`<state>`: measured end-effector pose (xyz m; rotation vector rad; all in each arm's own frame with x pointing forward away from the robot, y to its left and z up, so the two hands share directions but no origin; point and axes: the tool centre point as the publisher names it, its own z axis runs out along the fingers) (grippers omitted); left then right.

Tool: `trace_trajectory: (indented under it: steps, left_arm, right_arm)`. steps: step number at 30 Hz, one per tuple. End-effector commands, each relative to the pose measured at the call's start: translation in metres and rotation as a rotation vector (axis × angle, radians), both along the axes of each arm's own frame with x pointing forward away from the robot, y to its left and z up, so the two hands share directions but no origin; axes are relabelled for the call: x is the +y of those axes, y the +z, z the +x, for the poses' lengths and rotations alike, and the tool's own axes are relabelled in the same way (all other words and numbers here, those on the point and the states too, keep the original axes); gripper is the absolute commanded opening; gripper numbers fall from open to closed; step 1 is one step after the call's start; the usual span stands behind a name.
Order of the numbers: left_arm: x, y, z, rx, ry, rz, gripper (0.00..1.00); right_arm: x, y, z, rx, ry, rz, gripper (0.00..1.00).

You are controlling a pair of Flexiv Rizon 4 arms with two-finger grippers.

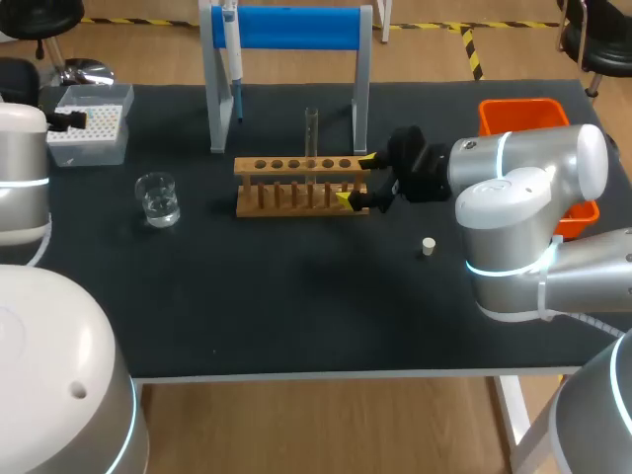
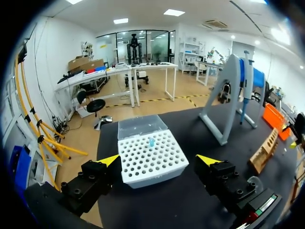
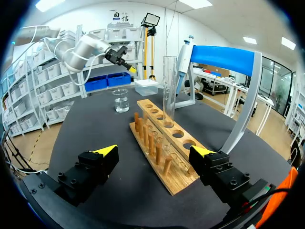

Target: Invert the test tube, pick up the pipette, mount the tip to pipette, aspirate from beaker and dispense into the tube, eject the tip, return the pipette, and cap with the stopper.

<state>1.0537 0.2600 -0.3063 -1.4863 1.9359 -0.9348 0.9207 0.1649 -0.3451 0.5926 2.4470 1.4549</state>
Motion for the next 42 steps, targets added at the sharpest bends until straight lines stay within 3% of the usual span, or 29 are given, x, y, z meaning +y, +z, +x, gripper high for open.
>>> trace_trajectory:
  steps: [1,11,22,32,38,42]
  left_arm:
    - [-0.005,-0.01,0.019,0.013,0.034,0.007,1.0]
    - [-0.009,-0.022,0.043,0.023,0.08,0.002,1.0]
    - [-0.004,-0.03,0.054,0.03,0.132,-0.002,1.0]
    - [-0.006,-0.036,0.064,0.038,0.141,-0.002,0.73]
    - [-0.007,-0.039,0.066,0.044,0.135,-0.001,0.44]
    - [-0.008,-0.04,0.067,0.045,0.137,-0.002,0.42]
  right_arm:
    - [0.0,0.0,0.0,0.0,-0.001,0.0,1.0]
    - [0.0,0.0,0.0,0.0,-0.001,0.0,1.0]
    - [0.0,0.0,0.0,0.0,-0.001,0.0,1.0]
    - [0.0,0.0,0.0,0.0,-0.001,0.0,1.0]
    - [0.0,0.0,0.0,0.0,-0.001,0.0,1.0]
    - [0.0,0.0,0.0,0.0,-0.001,0.0,1.0]
